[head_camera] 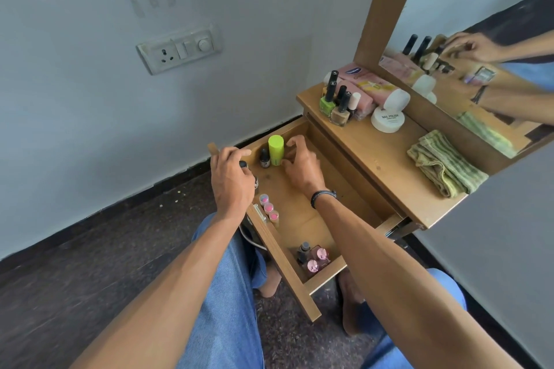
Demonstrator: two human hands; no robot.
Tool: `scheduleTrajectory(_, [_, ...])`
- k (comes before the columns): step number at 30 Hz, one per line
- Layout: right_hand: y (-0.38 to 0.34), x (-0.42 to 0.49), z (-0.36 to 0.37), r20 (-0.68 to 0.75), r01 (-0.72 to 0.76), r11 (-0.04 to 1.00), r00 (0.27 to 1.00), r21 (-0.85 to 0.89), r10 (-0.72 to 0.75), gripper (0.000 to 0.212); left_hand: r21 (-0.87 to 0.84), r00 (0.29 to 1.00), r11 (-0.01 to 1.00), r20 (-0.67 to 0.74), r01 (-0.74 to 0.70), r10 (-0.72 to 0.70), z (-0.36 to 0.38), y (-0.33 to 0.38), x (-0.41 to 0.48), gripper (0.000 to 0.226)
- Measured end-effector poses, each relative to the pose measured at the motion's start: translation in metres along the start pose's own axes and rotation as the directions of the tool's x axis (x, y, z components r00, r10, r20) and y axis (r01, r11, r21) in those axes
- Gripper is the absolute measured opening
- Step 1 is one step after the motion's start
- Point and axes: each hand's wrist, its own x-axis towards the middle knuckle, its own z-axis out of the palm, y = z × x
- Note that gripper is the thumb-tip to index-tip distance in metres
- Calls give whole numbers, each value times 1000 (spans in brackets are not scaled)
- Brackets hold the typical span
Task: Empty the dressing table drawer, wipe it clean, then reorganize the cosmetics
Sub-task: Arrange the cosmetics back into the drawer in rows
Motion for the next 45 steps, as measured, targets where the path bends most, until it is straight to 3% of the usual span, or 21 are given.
scheduleTrajectory(4, [-7, -1, -4, -1, -22, 999, 1000, -28, 22, 40, -1, 1000, 1000, 5, 7, -7, -1, 1, 0, 41])
scheduleTrajectory(7, [-14, -16, -26, -145, 58, 997, 987, -56, -65, 24, 5, 1000, 1000, 4, 5, -5, 0, -1, 0, 41])
scheduleTrajectory(9, [-21, -29, -52, -351, 154, 986, 921, -62, -166, 11, 7, 1000, 1000, 5, 10, -10, 0, -1, 1, 42])
scheduleTrajectory(11, [-24, -35, -83, -558, 195, 977, 804, -81, -207, 4, 9, 1000, 1000, 1, 12, -12, 1, 0, 2, 43])
scheduleTrajectory(14, [-15, -27, -127, -712, -34, 975, 690, -218, -135, 12, 8, 1000, 1000, 4, 11, -11, 1, 1, 1, 43])
scheduleTrajectory(17, [2, -11, -151, -674, -287, 897, 739, -335, -15, 40, 6, 1000, 1000, 14, 14, -14, -1, 1, 1, 43])
scheduleTrajectory(20, [12, 1, -155, -610, -355, 875, 787, -330, 89, 55, 12, 1000, 1000, 2, 12, -12, -1, 1, 0, 42])
scheduleTrajectory(24, [18, 8, -157, -552, -332, 892, 825, -306, 118, 56, 4, 1000, 1000, 2, 21, -21, -1, 2, 0, 43])
scheduleTrajectory(30, [21, 3, -164, -567, -308, 919, 815, -248, 120, 46, -4, 1000, 1000, 5, 19, -19, -1, 1, 0, 41])
scheduleTrajectory(39, [-15, -37, -181, -517, -305, 883, 852, -358, 85, 54, -26, 1000, 1000, 0, 5, -5, -3, 3, -1, 41])
scheduleTrajectory(42, [-41, -62, -167, -425, -186, 889, 905, -418, -10, 54, -19, 1000, 1000, 6, 5, -5, -3, 4, -1, 40])
scheduleTrajectory(45, [-54, -78, -133, -207, -59, 901, 978, -429, -34, 48, -16, 1000, 1000, 4, -5, 5, -4, 4, -1, 40])
